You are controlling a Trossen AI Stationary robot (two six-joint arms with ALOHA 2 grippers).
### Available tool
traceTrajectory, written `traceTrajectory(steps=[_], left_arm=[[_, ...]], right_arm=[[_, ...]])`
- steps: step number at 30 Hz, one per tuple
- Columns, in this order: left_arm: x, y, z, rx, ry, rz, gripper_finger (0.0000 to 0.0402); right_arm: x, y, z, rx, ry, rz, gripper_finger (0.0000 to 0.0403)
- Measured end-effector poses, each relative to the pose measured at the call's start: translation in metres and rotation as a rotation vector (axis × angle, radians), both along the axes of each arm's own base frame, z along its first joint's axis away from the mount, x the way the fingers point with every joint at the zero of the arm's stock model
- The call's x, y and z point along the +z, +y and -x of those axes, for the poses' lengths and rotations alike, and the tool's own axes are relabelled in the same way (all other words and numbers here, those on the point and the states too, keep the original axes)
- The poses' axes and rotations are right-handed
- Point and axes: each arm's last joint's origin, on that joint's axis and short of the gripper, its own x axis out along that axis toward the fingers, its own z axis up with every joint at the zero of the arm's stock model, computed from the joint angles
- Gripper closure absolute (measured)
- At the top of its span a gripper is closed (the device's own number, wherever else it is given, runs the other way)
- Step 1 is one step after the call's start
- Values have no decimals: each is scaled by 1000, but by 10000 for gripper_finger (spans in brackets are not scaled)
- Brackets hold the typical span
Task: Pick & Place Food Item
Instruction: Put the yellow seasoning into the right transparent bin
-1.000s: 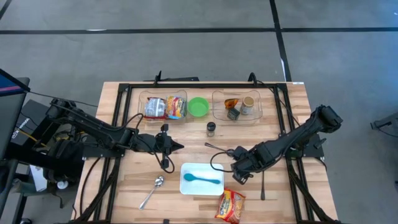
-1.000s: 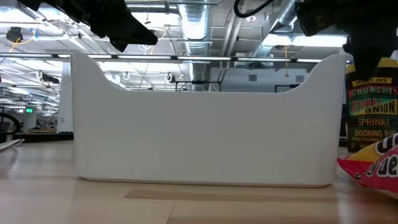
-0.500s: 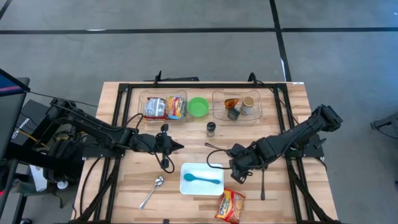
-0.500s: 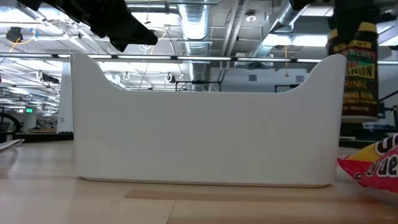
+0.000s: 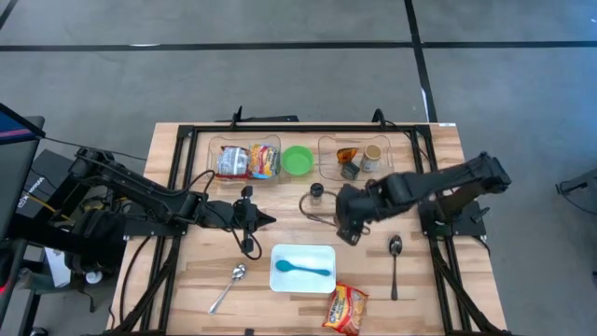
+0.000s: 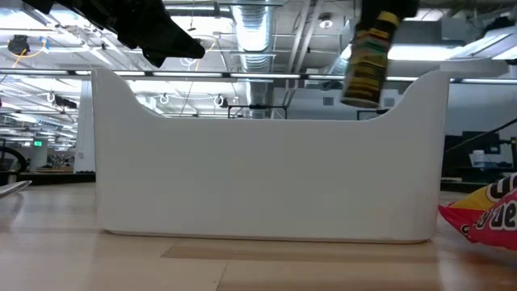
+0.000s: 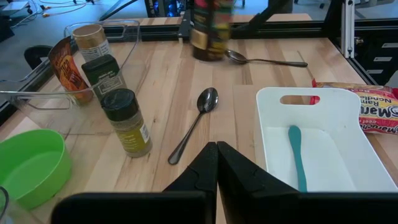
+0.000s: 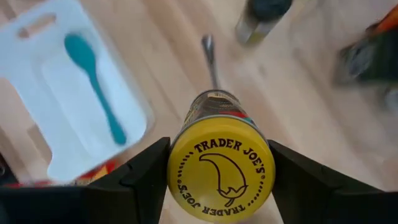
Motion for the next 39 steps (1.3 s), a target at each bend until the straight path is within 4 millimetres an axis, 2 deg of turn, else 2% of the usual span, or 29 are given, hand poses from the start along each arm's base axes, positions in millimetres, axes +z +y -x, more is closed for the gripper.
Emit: traceTrajectory(steps=[9,14,19,29,39], left_arm=[[0,0,0,0,0,0,398],[0,0,0,1,0,0,398],[0,0,0,1,0,0,398],[0,0,0,0,0,0,398],[0,0,0,0,1,-1,398]], right_arm=[[33,-60,-9,-44,-66,46,174],[35,-97,-7,-117,-40,69,174],[31,-126,10,-221,99,65,174],[28,-148,21,-311,179,110,174],[-4,-166,29,-363,292,97,175]])
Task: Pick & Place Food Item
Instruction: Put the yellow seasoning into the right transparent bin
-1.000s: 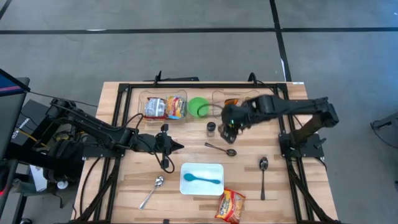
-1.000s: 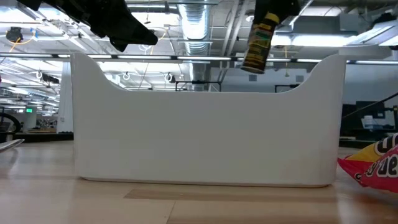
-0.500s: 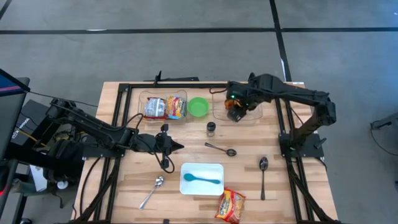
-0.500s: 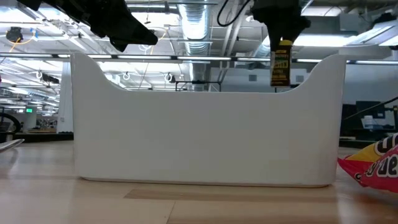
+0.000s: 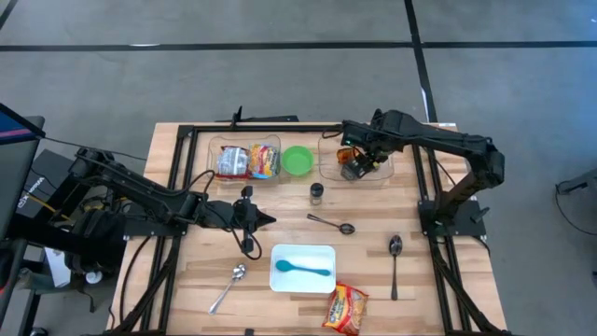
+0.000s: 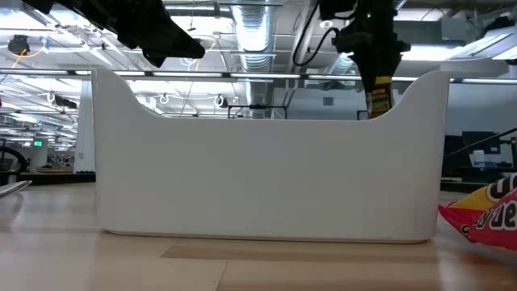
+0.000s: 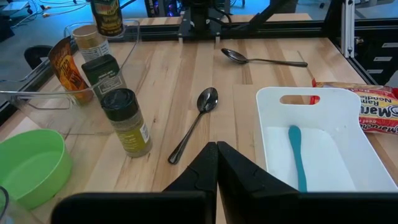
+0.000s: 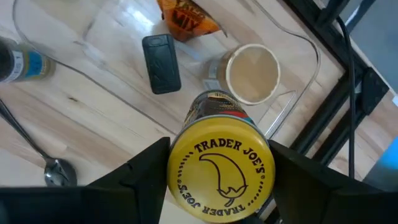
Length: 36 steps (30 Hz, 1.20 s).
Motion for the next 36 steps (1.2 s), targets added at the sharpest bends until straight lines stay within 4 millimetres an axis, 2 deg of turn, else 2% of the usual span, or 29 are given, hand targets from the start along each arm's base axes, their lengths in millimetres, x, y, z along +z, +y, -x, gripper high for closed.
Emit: traceTrajectory(steps=[15,23,32,36], left_arm=[[0,0,0,0,0,0,398],[0,0,0,0,0,0,398],[0,0,0,0,0,0,398],[0,0,0,0,0,0,398]], right_arm=[[-35,-14,2,-27,15,-37,176],[-41,-26,3,-44,-8,-31,175],[-41,-26,2,-48,-21,-29,175],[-57,-27,3,-47,-10,-33,175]])
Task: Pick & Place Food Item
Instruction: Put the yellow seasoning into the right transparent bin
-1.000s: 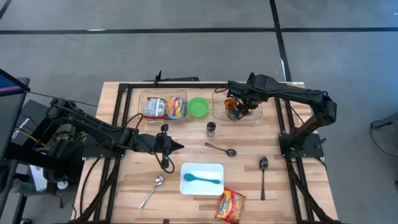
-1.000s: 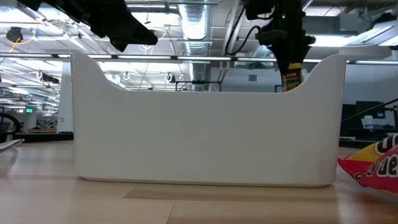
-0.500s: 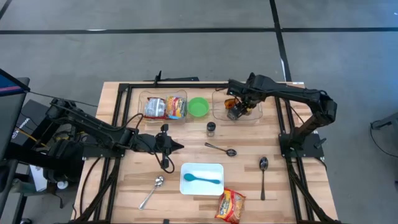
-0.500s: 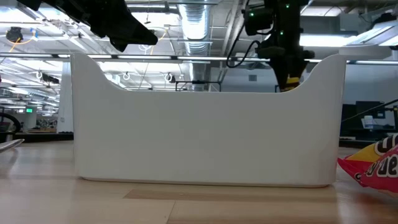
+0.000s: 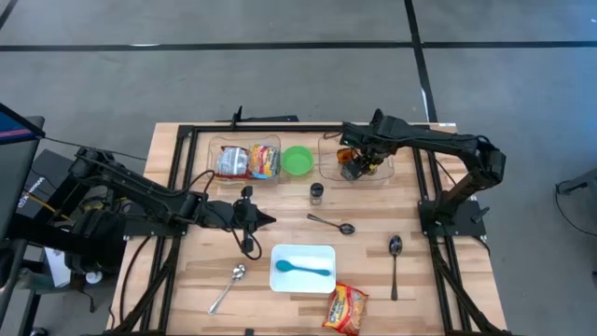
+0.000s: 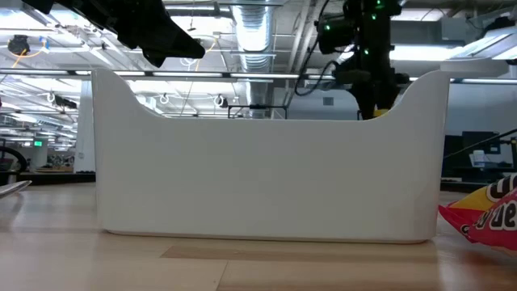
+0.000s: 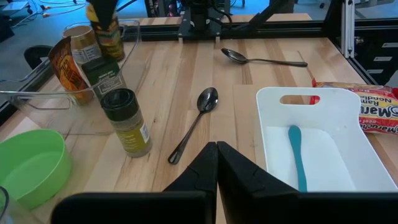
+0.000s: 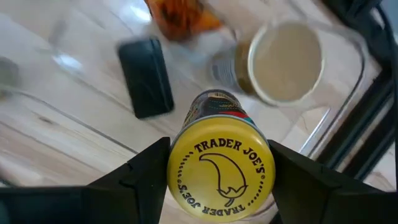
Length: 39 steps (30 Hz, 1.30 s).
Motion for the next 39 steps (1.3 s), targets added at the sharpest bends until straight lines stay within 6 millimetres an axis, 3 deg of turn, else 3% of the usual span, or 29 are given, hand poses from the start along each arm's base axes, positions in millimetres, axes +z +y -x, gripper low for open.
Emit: traceTrajectory(steps=[5,11,39], left_arm=[[0,0,0,0,0,0,398],[0,0,0,0,0,0,398],[0,0,0,0,0,0,398]], right_arm=[[-25,-3,10,-10,66,-32,176],[-38,-7,13,-27,54,-29,175],[-42,-8,9,-13,2,-31,154]])
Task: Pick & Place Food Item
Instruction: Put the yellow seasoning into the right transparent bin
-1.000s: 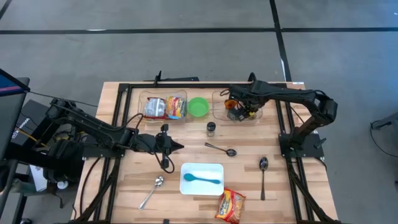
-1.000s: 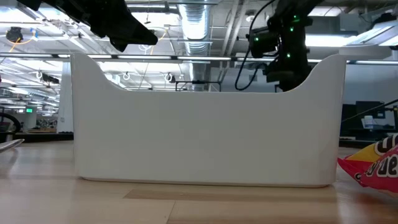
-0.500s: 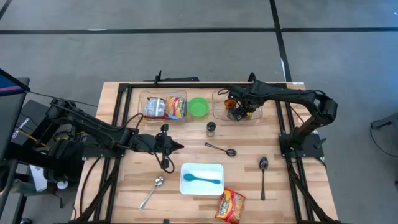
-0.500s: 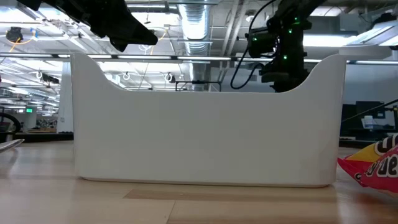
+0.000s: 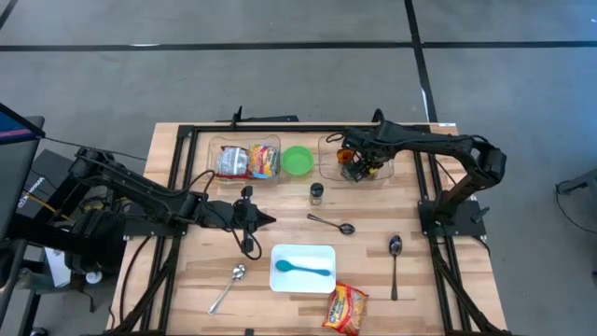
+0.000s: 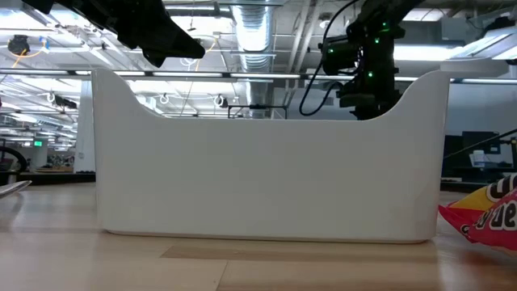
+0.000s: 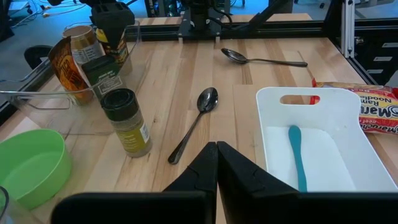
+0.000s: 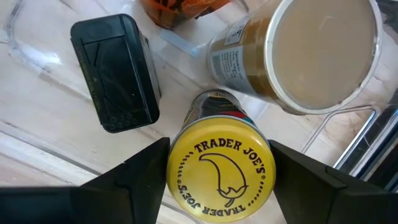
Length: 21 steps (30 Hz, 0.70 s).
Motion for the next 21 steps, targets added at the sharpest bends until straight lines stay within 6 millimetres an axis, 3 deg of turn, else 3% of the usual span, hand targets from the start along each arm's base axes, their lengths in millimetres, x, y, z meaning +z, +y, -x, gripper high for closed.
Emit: traceTrajectory(steps=[21], left_arm=[[0,0,0,0,0,0,398]], right_arm=[[0,1,0,2,6,-3,152]])
